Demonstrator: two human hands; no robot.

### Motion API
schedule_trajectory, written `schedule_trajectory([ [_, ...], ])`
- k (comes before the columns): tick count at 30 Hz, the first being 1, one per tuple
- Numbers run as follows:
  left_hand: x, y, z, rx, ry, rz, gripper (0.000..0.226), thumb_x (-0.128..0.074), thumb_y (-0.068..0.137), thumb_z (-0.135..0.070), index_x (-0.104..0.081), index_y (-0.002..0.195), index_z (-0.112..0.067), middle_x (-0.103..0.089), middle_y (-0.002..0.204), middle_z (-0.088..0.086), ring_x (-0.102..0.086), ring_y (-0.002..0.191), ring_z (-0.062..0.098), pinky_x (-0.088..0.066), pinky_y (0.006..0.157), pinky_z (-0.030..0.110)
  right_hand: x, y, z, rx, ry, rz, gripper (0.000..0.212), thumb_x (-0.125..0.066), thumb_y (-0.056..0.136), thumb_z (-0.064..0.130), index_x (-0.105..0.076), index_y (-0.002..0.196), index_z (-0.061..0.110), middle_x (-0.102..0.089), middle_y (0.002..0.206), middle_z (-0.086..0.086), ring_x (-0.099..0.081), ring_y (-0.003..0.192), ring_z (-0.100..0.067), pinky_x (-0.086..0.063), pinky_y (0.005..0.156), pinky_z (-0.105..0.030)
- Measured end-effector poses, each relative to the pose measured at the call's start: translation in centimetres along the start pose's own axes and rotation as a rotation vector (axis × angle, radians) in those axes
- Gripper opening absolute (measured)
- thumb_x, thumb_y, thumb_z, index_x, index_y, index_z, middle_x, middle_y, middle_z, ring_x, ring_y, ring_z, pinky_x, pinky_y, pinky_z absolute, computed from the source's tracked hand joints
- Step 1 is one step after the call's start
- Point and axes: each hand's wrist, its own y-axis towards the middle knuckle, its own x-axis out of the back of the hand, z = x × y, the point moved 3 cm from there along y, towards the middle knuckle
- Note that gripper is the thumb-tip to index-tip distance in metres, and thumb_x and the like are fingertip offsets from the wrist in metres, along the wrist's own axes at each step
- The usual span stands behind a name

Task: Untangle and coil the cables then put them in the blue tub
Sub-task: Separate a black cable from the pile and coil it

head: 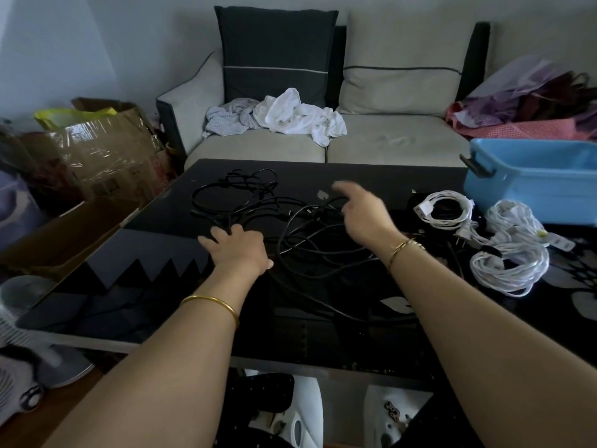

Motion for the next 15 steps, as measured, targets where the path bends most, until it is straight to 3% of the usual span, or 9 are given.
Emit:
schedule_trajectory([
  [2, 0.5, -0.3, 0.1, -0.018, -0.01, -0.063, 0.036, -0.059, 0.089, -0.046, -0.06, 0.119, -0.025, -0.036, 0.143, 0.01, -0.022, 0.134, 0.043, -0.019, 0.111, 0.058, -1.2, -1.2, 1.1, 0.046, -0.085, 0.216, 0.028, -0.052, 0.094, 0.032, -0.07, 0.108, 0.014, -0.066, 0.108, -0.005, -0.061, 0.103, -0.022, -0.046, 0.089, -0.031],
  [4, 0.8, -0.4, 0.3, -0.022, -0.101, -0.149, 0.028, -0.059, 0.091, -0.043, -0.065, 0.111, -0.024, -0.043, 0.135, 0.008, -0.029, 0.129, 0.04, -0.028, 0.107, 0.05, -2.2, -2.3, 1.6, -0.01, -0.111, 0.497, 0.056, -0.053, 0.085, 0.061, -0.072, 0.099, 0.01, -0.066, 0.097, -0.002, -0.061, 0.095, -0.017, -0.044, 0.086, -0.029],
  [7, 1.4, -0.4, 1.1, -0.001, -0.405, -0.263, 0.022, -0.06, 0.092, -0.037, -0.068, 0.095, -0.018, -0.056, 0.117, 0.008, -0.046, 0.114, 0.036, -0.037, 0.096, 0.045, -4.0, -3.7, 1.5, 0.088, -0.423, 0.715, 0.063, -0.065, 0.073, 0.065, -0.067, 0.1, 0.009, -0.062, 0.097, 0.002, -0.059, 0.096, -0.017, -0.047, 0.083, -0.03],
  [9, 1.4, -0.3, 1.3, -0.016, -0.577, -0.284, 0.023, -0.058, 0.094, -0.029, -0.061, 0.081, -0.011, -0.061, 0.093, 0.007, -0.056, 0.087, 0.027, -0.044, 0.078, 0.037, -4.8, -3.7, 1.1, 0.178, -0.567, 0.673, 0.042, -0.071, 0.076, 0.052, -0.063, 0.097, 0.016, -0.055, 0.095, 0.003, -0.058, 0.1, -0.02, -0.047, 0.079, -0.031],
  [11, 0.9, 0.3, 1.7, 0.019, -0.728, -0.262, 0.025, -0.056, 0.095, -0.024, -0.056, 0.076, -0.009, -0.06, 0.079, 0.009, -0.058, 0.074, 0.028, -0.047, 0.068, 0.035, -4.8, -3.4, 1.0, 0.211, -0.555, 0.593, 0.022, -0.066, 0.084, 0.036, -0.061, 0.088, 0.015, -0.053, 0.09, 0.001, -0.058, 0.097, -0.023, -0.046, 0.073, -0.03],
  [13, 0.1, 1.1, 2.4, 0.118, -0.916, -0.25, 0.02, -0.056, 0.094, -0.024, -0.06, 0.084, -0.007, -0.066, 0.086, 0.014, -0.065, 0.08, 0.034, -0.054, 0.074, 0.039, -4.2, -2.9, 0.9, 0.173, -0.415, 0.537, 0.022, -0.06, 0.089, 0.028, -0.057, 0.071, 0.016, -0.056, 0.081, -0.002, -0.057, 0.086, -0.022, -0.046, 0.07, -0.031],
  [15, -0.6, 1.6, 2.9, 0.265, -1.152, -0.237, 0.022, -0.057, 0.092, -0.023, -0.061, 0.104, -0.005, -0.068, 0.102, 0.017, -0.066, 0.092, 0.034, -0.056, 0.081, 0.041, -2.8, -2.0, 0.6, 0.069, -0.159, 0.386, 0.029, -0.059, 0.089, 0.028, -0.053, 0.062, 0.018, -0.061, 0.08, -0.005, -0.057, 0.077, -0.021, -0.048, 0.07, -0.033],
])
